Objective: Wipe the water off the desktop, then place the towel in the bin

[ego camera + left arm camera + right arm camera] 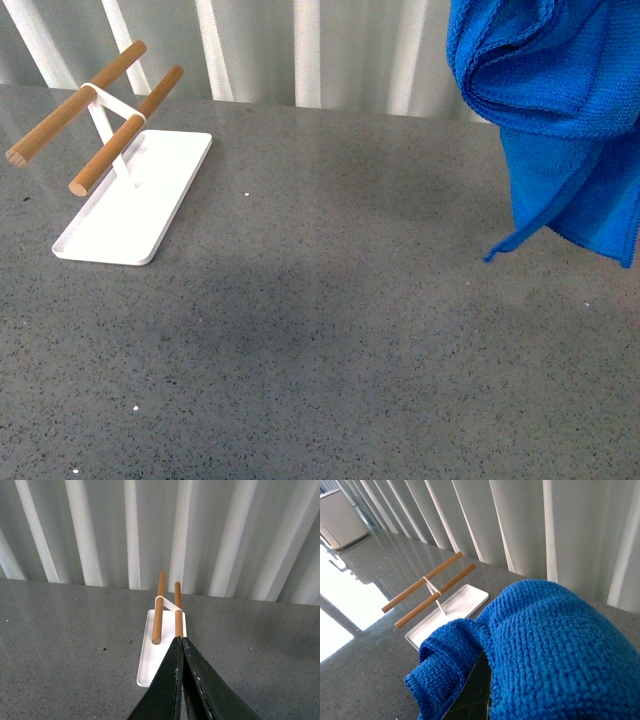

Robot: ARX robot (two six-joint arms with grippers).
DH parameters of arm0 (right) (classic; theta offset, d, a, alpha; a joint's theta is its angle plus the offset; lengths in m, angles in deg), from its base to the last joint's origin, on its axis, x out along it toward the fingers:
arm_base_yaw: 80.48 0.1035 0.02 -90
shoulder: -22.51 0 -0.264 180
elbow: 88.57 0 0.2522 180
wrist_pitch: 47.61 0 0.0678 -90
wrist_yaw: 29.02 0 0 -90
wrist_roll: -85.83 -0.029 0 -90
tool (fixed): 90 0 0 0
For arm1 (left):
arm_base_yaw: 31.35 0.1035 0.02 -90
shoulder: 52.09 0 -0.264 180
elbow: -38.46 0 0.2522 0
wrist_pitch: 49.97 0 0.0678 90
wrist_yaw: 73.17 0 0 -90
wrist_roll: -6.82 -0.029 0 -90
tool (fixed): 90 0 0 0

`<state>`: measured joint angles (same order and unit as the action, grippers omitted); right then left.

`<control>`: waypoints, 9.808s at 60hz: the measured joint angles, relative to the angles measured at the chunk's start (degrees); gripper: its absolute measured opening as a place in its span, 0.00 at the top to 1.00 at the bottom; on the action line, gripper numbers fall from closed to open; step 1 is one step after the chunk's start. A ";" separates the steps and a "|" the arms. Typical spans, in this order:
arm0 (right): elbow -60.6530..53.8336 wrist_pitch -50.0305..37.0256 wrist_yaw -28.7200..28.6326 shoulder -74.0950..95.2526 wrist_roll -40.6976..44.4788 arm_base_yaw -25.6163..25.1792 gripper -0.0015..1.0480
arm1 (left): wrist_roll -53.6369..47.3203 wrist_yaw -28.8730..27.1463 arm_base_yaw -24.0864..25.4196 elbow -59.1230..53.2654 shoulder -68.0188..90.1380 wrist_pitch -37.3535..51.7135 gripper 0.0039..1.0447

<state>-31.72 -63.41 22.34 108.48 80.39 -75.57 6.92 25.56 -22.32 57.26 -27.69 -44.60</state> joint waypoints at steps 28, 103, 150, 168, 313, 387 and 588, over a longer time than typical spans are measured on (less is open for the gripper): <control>0.04 4.79 1.70 -0.81 4.74 0.74 0.95 | 0.02 -8.63 -9.01 -3.76 -9.66 -5.18 0.97; 9.94 28.00 18.03 21.81 31.43 -1.25 0.95 | 0.02 -8.70 -9.01 -3.76 -24.17 -19.10 0.05; 13.57 26.36 17.68 35.54 38.10 -9.81 0.95 | 0.02 -8.72 -9.01 -3.76 -24.17 -19.10 0.06; 26.53 28.70 22.60 42.71 36.30 -7.63 0.95 | 0.02 -8.72 -9.01 -3.76 -24.17 -19.10 0.06; 6.97 40.72 5.14 0.87 45.42 -16.50 0.95 | 0.02 -8.72 -9.01 -3.76 -24.17 -19.10 0.06; 25.88 46.73 7.96 15.32 49.81 -41.09 0.95 | 0.02 -8.72 -9.01 -3.76 -24.17 -19.10 0.06; -42.32 12.20 38.18 -68.81 6.45 -5.11 0.97 | 0.02 -8.72 -9.01 -3.76 -24.22 -19.10 0.06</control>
<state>-74.03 -51.22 60.53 39.68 86.84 -80.69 6.94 16.84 -31.32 53.50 -51.91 -63.70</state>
